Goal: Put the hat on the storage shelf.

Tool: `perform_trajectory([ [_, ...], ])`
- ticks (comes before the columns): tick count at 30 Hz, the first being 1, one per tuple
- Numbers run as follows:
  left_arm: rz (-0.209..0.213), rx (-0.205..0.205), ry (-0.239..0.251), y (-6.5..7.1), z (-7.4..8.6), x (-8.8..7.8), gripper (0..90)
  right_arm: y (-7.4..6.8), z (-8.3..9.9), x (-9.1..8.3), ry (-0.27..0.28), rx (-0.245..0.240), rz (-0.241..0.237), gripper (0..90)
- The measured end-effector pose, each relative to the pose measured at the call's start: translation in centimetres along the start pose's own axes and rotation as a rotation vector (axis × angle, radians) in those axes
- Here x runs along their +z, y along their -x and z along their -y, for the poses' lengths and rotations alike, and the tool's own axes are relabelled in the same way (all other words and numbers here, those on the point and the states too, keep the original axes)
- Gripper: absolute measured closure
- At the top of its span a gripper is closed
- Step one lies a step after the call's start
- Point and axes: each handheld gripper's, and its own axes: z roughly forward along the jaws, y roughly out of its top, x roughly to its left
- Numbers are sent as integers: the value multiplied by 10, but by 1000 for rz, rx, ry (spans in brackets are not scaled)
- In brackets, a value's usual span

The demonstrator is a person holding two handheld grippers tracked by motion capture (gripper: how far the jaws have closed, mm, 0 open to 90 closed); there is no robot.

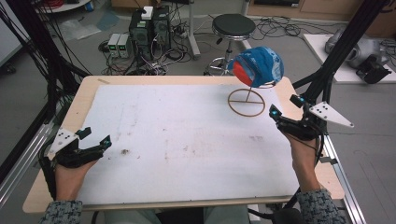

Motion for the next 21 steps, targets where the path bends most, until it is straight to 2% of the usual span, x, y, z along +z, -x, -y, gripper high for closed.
perform_trajectory([
  [9,-3,-1,-5,0,2,1,180,-4,38,-5,-42,-10,20,122],
  [10,-4,-1,-8,0,3,2,180,-6,48,-6,-54,-6,28,122],
  [13,-4,1,-10,0,4,3,180,-7,56,-7,-64,2,30,122],
  [14,-4,0,-11,0,4,3,180,-9,66,-7,-71,3,30,122],
  [17,-4,2,-14,0,5,3,180,-11,72,-7,-81,11,28,122],
  [19,-4,1,-13,0,5,3,180,-11,76,-6,-109,23,12,122],
  [21,-3,-1,-13,0,5,4,180,-11,76,-6,-106,17,14,122],
])
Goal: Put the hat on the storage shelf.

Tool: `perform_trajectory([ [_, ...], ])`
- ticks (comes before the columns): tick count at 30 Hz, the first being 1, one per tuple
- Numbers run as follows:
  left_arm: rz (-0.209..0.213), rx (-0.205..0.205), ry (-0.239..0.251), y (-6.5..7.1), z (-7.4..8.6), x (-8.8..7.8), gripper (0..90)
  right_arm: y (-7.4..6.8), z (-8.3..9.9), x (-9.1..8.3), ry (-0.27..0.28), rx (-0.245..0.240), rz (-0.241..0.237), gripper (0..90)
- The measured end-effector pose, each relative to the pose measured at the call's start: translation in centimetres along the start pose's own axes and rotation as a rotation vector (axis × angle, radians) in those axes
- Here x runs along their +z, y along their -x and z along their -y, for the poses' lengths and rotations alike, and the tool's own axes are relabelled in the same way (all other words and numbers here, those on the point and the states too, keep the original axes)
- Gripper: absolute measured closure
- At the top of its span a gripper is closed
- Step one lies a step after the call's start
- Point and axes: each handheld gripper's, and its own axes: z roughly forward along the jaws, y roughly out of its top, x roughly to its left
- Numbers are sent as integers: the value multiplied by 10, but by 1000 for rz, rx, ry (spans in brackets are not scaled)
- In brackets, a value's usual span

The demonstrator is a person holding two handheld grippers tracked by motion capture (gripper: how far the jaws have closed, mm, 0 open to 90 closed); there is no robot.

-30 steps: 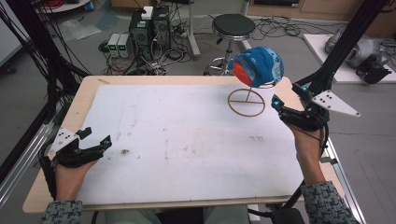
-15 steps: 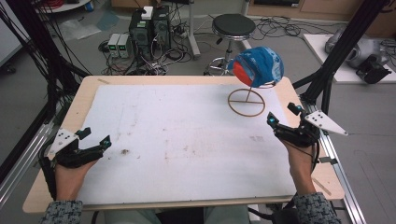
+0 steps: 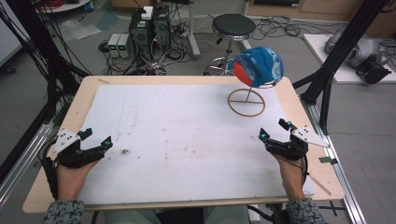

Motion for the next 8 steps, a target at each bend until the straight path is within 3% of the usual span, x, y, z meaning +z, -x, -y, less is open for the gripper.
perform_trajectory([
  [8,3,6,-9,1,1,2,180,-1,1,1,-2,-15,0,122],
])
